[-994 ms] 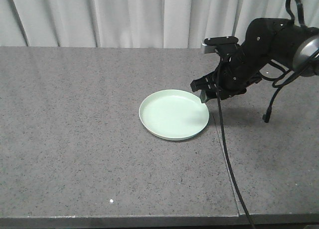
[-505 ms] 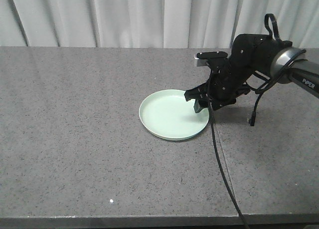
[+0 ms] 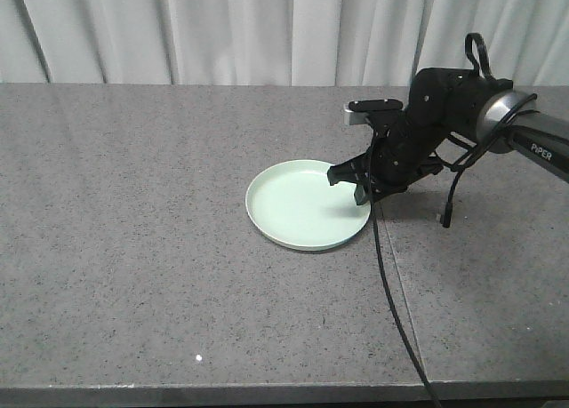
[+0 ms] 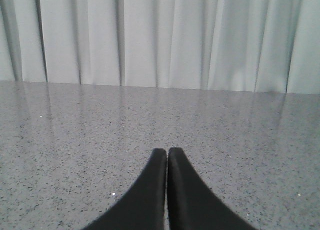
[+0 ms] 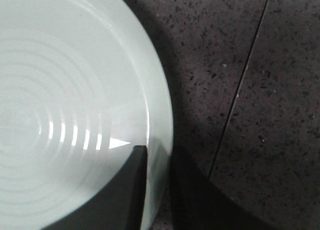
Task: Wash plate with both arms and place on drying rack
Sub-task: 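Close the right gripper on the plate rim and lift it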
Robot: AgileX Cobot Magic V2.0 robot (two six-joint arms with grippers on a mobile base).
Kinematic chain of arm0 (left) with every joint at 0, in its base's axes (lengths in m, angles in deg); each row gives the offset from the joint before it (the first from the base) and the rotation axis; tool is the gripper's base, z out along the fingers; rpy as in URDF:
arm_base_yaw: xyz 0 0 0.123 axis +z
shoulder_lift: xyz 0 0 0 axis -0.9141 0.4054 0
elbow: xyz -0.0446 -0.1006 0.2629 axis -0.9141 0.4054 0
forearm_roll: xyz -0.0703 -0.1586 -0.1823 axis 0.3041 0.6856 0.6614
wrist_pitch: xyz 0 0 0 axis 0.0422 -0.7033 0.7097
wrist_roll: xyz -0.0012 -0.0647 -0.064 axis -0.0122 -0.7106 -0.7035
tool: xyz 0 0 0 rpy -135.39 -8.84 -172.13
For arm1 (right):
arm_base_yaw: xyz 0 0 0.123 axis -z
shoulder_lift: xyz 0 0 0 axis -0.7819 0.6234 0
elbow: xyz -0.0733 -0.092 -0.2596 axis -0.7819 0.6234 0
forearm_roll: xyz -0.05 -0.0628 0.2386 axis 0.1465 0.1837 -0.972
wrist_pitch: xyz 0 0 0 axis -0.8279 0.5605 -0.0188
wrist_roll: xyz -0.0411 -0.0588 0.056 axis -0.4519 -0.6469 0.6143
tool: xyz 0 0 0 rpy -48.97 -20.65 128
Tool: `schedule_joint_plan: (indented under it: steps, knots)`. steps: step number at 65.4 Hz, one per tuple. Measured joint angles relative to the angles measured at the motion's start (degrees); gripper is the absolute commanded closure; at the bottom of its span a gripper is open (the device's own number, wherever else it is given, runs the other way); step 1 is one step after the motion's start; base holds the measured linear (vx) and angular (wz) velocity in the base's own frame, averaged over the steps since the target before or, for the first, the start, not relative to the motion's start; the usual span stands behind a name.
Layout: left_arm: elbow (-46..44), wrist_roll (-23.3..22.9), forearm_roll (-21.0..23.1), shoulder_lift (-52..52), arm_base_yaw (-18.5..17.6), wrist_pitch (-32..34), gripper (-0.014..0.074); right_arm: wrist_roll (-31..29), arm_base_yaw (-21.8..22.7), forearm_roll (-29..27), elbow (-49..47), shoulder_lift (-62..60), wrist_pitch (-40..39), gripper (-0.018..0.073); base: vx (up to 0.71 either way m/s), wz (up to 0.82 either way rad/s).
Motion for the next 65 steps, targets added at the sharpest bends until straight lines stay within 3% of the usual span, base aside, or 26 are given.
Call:
schedule_joint_plan:
  steps: [7, 34, 51, 65]
  knots:
    - [0.0, 0.0, 0.0, 0.0, 0.0, 0.0, 0.0603, 0.0, 0.0, -0.4, -0.1, 0.3, 0.0, 0.0571, 0.00, 0.00]
    - [0.0, 0.0, 0.0, 0.0, 0.0, 0.0, 0.0603, 0.2, 0.0, -1.1, -0.1, -0.8, 1.7, 0.0564, 0.00, 0.00]
    - [0.0, 0.0, 0.0, 0.0, 0.0, 0.0, 0.0603, -1.0, 0.0, -3.1, 0.5, -7.7, 5.6, 0.0562, 0.00, 0.00]
    - [0.0, 0.0, 0.0, 0.0, 0.0, 0.0, 0.0603, -3.7, -1.8, -6.6, 7.0, -15.2, 4.6, 0.0562, 0.00, 0.00]
